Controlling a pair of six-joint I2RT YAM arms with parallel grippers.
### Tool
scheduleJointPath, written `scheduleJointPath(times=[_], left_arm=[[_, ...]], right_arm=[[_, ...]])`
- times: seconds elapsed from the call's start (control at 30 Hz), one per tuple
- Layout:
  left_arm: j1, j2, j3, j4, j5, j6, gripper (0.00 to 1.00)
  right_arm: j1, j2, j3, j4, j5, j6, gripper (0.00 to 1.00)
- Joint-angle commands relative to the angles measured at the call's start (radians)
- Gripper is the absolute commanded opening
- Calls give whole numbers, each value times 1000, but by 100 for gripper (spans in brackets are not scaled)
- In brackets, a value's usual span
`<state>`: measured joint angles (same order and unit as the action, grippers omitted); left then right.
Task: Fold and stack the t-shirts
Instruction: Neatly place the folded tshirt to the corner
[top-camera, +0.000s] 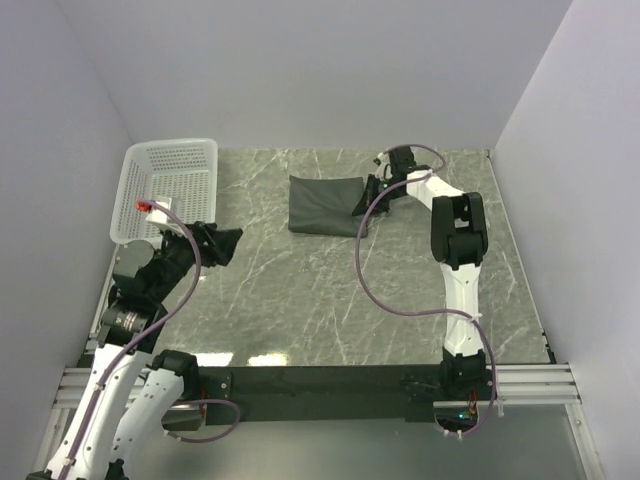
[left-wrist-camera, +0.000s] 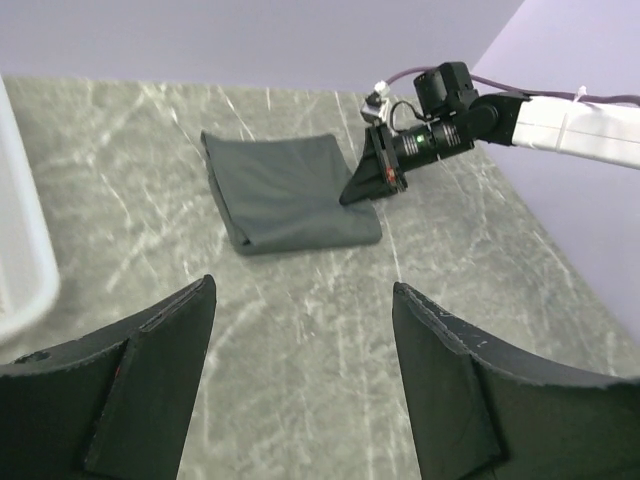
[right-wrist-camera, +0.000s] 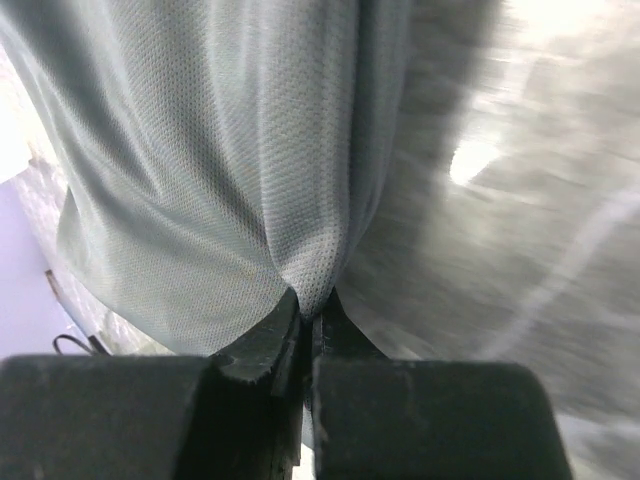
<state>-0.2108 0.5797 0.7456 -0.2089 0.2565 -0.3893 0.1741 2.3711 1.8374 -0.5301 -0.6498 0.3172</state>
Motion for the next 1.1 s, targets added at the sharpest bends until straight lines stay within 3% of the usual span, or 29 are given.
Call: scheduleJointPath(times=[0.0, 0.3, 0.53, 0.73, 0.83, 0.87, 0.97, 1.07], left_arm=[[-1, -40, -40, -9, 20, -66, 77], [-1, -73, -63, -29, 26, -65, 76], [-1, -95, -101, -17, 62, -82, 77], [-1, -112, -140, 12, 90, -100, 77], [-1, -109, -144, 17, 95, -102, 77], [-1, -112, -141, 17, 93, -99, 77], [-1, -113, -131, 8, 90, -89, 77], [-1, -115, -126, 2, 92, -83, 77]], right_arm=[[-53, -45, -26, 18, -19, -24, 0], [-237, -124, -47, -93, -34, -144, 0], [-401, -165, -24, -217, 68, -308, 0], [-516, -81, 170, -422, 180, -501, 0], [-532, -94, 207, -427, 260, -552, 14], [-530, -107, 191, -404, 324, -575, 31], [-513, -160, 158, -360, 447, -633, 59], [-512, -216, 117, -323, 538, -665, 70]])
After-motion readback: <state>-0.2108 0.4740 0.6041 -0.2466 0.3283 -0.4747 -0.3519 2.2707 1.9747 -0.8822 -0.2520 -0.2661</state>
